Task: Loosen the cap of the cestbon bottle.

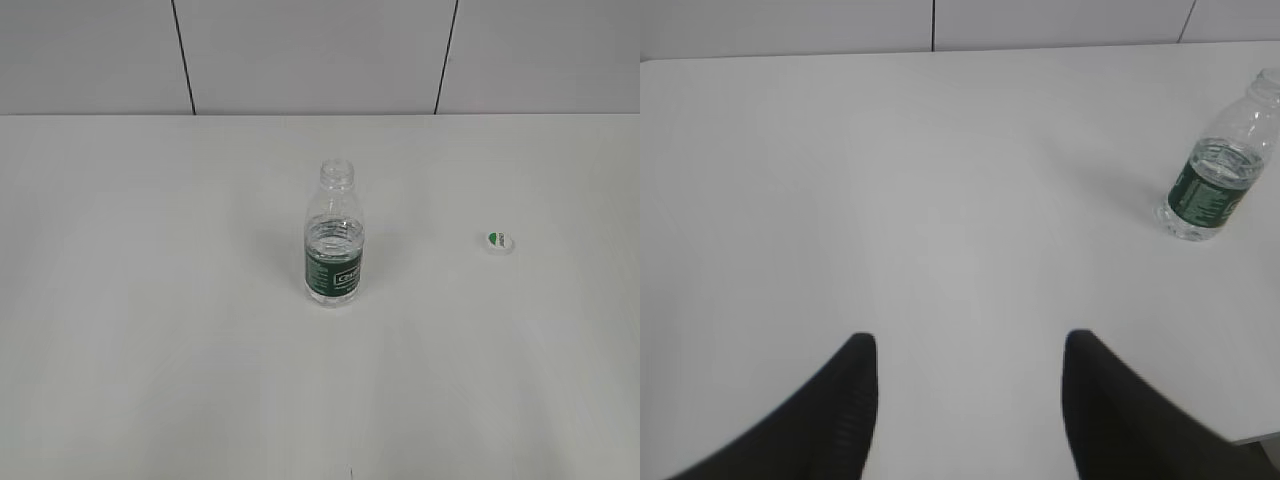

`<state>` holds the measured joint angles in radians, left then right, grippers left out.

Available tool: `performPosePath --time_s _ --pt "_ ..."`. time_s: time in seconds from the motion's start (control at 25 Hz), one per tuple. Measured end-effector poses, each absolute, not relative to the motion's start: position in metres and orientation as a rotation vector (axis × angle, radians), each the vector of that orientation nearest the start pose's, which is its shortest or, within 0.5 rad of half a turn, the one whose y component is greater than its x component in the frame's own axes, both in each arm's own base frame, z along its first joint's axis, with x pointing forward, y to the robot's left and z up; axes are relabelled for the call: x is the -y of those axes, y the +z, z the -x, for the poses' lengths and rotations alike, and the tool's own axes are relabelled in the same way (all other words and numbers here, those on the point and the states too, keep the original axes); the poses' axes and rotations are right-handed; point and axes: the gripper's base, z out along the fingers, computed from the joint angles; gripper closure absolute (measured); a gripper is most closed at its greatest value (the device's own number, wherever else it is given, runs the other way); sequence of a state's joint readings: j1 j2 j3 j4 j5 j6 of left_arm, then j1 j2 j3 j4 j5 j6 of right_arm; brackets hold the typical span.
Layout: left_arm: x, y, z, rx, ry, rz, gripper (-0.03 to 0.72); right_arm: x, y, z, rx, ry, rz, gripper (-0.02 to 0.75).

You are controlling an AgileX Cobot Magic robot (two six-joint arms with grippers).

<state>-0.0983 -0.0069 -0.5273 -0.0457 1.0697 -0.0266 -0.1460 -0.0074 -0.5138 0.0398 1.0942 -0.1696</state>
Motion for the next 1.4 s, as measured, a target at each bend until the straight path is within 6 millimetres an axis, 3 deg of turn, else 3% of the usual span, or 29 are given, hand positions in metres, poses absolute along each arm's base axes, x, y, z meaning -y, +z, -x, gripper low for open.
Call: performPosePath --time_s 0.44,0.84,1.4 --pt "0.0027 0.2841 0.0099 -2.019 -0.13 -0.07 0.329 -0.0045 0.2784 0.0085 -2.059 -0.148 0.028 0.193" --pt "0.0045 0.2841 0.0092 -2.014 -0.015 0.113 0.379 -0.0045 0.2784 0.0085 -2.058 -0.148 0.028 0.193" --pt "0.0017 0.284 0.0094 -2.016 0.046 0.092 0.423 -0.0045 0.2784 0.0085 -2.058 -0.148 0.028 0.193"
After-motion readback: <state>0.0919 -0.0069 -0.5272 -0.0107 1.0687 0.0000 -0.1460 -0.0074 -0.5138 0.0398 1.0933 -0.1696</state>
